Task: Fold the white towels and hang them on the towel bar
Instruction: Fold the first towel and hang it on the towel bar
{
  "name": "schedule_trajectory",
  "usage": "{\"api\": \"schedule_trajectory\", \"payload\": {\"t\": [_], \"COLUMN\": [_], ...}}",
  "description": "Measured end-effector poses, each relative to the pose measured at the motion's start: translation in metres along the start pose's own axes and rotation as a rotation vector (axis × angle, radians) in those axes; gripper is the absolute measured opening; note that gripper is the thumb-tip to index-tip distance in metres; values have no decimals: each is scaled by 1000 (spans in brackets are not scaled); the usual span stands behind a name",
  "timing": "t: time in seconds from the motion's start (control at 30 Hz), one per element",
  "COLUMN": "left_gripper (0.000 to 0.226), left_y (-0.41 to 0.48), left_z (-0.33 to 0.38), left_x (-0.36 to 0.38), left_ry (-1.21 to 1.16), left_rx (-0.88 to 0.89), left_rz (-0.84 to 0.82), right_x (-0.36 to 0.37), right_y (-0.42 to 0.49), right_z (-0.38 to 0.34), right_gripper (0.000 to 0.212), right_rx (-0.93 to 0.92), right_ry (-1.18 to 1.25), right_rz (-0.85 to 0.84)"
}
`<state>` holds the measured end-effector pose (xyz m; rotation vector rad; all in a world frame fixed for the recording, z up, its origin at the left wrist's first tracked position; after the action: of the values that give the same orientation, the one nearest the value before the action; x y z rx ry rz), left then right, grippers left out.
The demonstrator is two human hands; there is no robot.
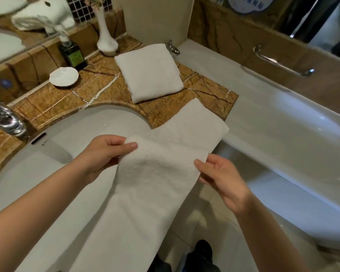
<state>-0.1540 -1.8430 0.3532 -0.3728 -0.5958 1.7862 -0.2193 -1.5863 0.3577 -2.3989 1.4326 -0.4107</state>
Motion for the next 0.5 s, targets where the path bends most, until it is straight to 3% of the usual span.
{"api": "schedule_trajectory", "payload": {"t": [0.13, 0.27, 0.5], "left_gripper": [30, 29, 11], "left_y": [-20, -45, -97], "left_z": [41, 82, 151], "left_x": [2, 4, -10], "left_ry": [-64, -52, -29], "left_rx": [133, 242, 442], "left_rz": [21, 78, 344], "right_x": [-1, 1, 23], "right_y": [6, 7, 3], "right_z": [-56, -104, -185], "right_gripper": [35, 22, 16], "right_rx": [-138, -236, -394], "right_ry": [-19, -93, -157], "right_rz": [-32, -14, -41]}}
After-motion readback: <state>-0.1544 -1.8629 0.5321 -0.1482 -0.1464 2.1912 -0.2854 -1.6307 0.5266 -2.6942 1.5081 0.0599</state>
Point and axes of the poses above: each hand's wrist, its own y-axis towards the middle knuckle, its own x-axis out of the palm, z = x × y, the point moved 9 cm from there along y, towards the middle knuckle, and after that the axes turned 5 degrees about -x, right-handed, at the moved point
